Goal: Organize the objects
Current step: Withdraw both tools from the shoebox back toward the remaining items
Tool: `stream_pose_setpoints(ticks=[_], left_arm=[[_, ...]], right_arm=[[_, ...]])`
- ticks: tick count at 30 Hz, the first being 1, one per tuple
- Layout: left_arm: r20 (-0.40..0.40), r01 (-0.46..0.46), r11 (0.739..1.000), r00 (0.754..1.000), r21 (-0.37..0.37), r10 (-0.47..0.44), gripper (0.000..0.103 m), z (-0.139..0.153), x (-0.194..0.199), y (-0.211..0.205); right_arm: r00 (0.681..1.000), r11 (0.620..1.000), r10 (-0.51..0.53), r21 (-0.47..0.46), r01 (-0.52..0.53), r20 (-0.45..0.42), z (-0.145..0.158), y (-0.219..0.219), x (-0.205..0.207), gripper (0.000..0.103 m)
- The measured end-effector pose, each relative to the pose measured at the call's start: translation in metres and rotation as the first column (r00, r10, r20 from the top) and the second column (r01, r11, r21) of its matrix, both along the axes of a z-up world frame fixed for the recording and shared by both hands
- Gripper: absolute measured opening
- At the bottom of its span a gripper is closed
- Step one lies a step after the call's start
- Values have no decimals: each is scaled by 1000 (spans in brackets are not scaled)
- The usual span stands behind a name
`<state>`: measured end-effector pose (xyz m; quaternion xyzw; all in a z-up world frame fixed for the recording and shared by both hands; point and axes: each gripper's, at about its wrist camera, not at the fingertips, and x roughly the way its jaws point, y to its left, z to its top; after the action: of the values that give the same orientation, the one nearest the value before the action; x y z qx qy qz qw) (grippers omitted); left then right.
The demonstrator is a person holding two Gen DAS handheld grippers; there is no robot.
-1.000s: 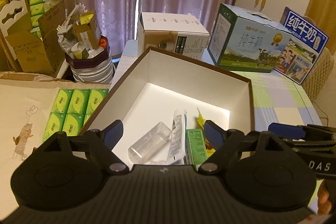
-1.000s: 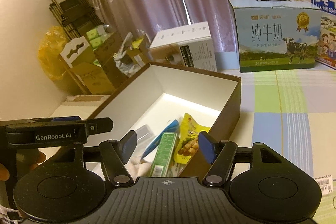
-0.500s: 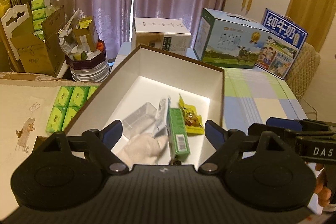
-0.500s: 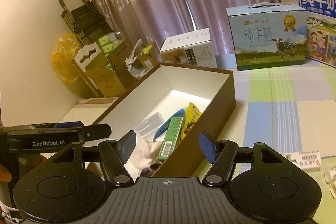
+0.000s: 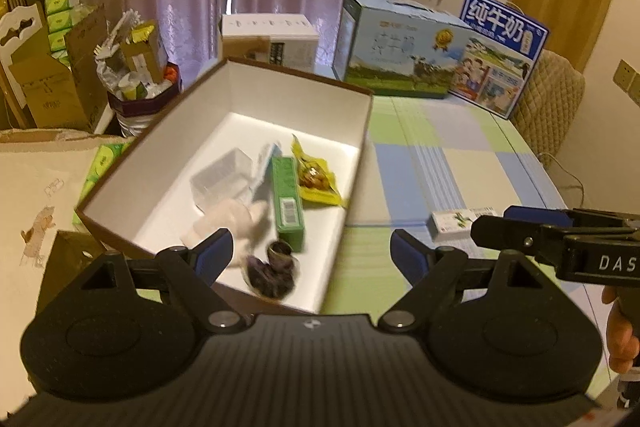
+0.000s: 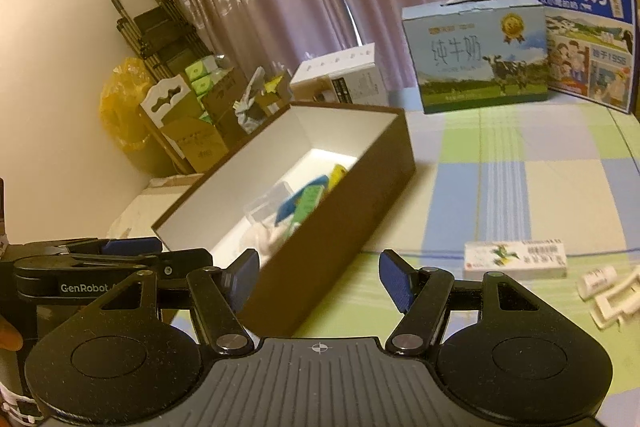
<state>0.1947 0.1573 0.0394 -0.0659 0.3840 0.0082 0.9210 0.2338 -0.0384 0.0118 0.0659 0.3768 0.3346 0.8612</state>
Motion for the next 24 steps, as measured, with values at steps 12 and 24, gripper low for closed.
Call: stream_pose_setpoints(ticks=[12,24], left_arm=[[-44,77,997,996,-19,-78,83,-18,-15,-68],[-61,170,985,983,-28,-172,83,-34,-10,-137]], right_arm=[[998,997,-42,-68,38,-54,-23,-74,-20,64],[974,970,-210,-146,196,-84,-42,-163,-24,64]])
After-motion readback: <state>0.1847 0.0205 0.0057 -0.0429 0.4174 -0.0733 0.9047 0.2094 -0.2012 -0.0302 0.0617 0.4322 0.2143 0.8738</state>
